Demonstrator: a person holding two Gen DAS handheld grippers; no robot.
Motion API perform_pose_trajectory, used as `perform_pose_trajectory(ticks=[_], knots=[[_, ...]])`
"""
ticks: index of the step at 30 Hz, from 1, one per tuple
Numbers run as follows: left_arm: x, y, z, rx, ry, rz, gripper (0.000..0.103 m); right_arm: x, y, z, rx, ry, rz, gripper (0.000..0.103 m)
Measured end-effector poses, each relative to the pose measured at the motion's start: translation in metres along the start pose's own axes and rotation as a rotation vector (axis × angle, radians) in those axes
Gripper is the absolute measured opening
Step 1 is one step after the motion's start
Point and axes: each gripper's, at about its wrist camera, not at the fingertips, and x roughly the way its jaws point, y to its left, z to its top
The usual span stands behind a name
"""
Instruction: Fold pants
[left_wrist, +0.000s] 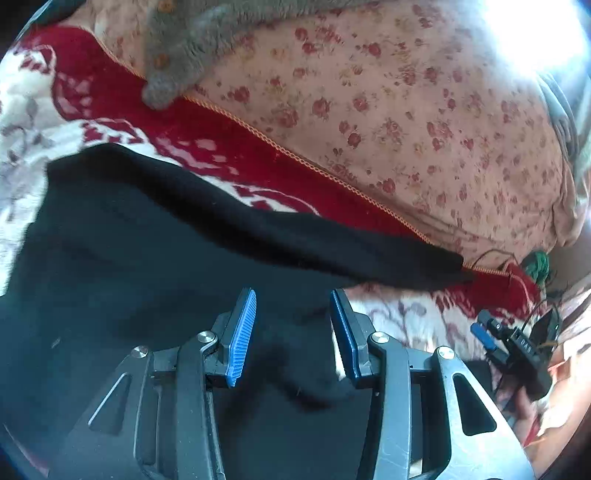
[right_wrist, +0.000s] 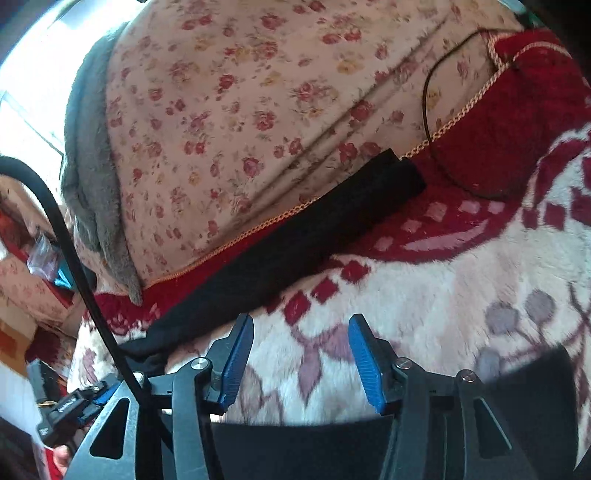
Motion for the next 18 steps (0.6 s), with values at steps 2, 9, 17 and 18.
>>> perform_pose_trajectory(ticks=[2, 9, 17, 18], knots=[[0.01, 0.001, 0.007, -0.023, 0.012, -0.007, 0.04, 0.008, -0.006, 0.01, 0.028, -0.003, 0.004, 0.06], [0.048, 0.006, 0.024, -0.12, 0.072, -0.029, 0.04, 0.044, -0.033, 0.047, 0.144, 0.006, -0.009, 0.063], [0.07, 0.008, 0.042, -0.167, 0.056, -0.023, 0.047, 0.08, -0.048, 0.077, 0.21, -0.004, 0.003, 0.06], [0.073, 0.007, 0.044, -0.168, 0.053, -0.017, 0.048, 0.084, -0.048, 0.08, 0.201, -0.016, -0.001, 0.05]])
